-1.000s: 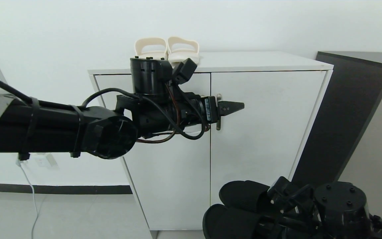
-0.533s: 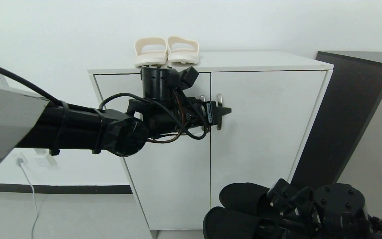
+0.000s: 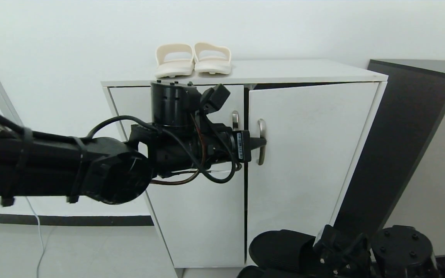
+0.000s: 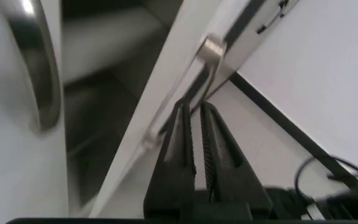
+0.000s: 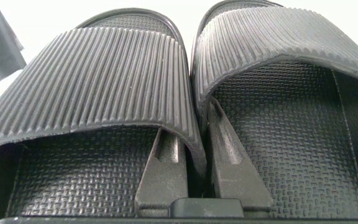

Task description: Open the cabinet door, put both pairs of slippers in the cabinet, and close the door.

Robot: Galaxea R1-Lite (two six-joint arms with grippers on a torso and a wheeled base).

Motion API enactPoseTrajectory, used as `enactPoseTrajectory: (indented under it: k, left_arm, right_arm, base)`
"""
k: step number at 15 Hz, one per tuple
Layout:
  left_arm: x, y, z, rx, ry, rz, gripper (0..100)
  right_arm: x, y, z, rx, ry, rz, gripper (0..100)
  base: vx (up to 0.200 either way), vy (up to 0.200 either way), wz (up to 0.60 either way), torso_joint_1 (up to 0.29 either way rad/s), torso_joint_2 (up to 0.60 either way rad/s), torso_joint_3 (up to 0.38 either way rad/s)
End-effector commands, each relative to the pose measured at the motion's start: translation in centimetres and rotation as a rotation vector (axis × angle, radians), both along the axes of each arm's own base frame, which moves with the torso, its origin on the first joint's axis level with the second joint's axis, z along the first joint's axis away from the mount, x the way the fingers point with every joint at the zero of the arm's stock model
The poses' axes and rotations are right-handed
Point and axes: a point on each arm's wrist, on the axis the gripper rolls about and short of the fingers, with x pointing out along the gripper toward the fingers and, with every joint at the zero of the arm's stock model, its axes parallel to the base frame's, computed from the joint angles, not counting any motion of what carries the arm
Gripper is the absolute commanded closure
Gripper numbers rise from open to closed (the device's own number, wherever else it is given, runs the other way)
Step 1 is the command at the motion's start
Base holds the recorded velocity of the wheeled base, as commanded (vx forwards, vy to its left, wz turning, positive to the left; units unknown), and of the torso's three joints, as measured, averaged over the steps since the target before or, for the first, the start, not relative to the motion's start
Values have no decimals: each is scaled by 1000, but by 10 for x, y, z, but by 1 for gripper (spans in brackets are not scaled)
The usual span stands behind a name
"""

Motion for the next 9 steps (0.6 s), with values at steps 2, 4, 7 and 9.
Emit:
enactPoseTrajectory:
  k: [2,4,7,9]
  left_arm:
    - [-43,11,16,-36,-50,-50,100]
    - [-56,20,16,-39,-54,-53,100]
    - [-49,30,15,-37,-48,-16,100]
    - [-33,29,9,-27,-34,14,100]
  right_arm:
    - [-5,-3,1,-6,-12,19,100]
    - [-6,-3,0,-7,-11,26,100]
    - [-8,-1,0,-7,-11,37,100]
    - [-8,-1,0,-8,-10,37,100]
  base:
    - [0,0,0,0,0,0]
    - [0,0,0,0,0,0]
    - [0,0,0,0,0,0]
    - [0,0,0,0,0,0]
